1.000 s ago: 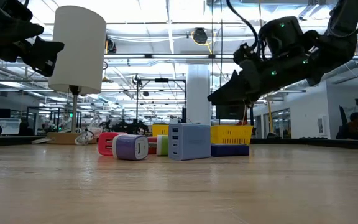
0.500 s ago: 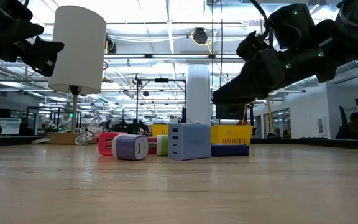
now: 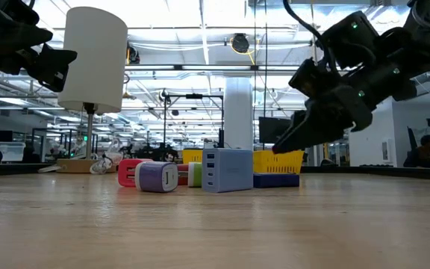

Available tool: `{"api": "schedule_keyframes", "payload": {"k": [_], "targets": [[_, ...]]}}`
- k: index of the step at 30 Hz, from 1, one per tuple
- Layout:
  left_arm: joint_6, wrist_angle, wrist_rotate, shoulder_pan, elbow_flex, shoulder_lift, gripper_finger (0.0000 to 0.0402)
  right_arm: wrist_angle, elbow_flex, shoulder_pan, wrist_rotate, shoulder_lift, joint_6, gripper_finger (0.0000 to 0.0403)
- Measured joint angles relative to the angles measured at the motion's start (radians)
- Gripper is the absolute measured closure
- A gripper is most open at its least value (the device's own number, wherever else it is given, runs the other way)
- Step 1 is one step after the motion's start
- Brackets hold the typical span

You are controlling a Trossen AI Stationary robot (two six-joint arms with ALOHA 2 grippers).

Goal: Pick & Place Office items
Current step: Put the black digital clock into the left yellow bin

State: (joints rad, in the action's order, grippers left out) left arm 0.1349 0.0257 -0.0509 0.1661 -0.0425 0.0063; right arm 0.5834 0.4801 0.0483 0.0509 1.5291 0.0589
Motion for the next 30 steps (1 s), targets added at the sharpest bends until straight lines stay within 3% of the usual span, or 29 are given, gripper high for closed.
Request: {"api": "schedule_keyframes", "payload": {"k": [8, 18, 30], "targets": [[0.0, 0.0, 0.0, 0.0, 0.0, 0.0, 0.0192, 0.009, -0.047, -0.001, 0.003, 0.0, -0.07, 0.0174], [0.0, 0.0, 0.0, 0.0, 0.0, 0.0, 0.0192, 0.041, -0.079, -0.002, 0.08, 0.003, -0.072, 0.0172], [0.0, 0.0, 0.0, 0.0, 0.0, 0.0, 0.0192, 0.049, -0.079, -0.005, 0.078, 0.036, -0.037, 0.0115]]}}
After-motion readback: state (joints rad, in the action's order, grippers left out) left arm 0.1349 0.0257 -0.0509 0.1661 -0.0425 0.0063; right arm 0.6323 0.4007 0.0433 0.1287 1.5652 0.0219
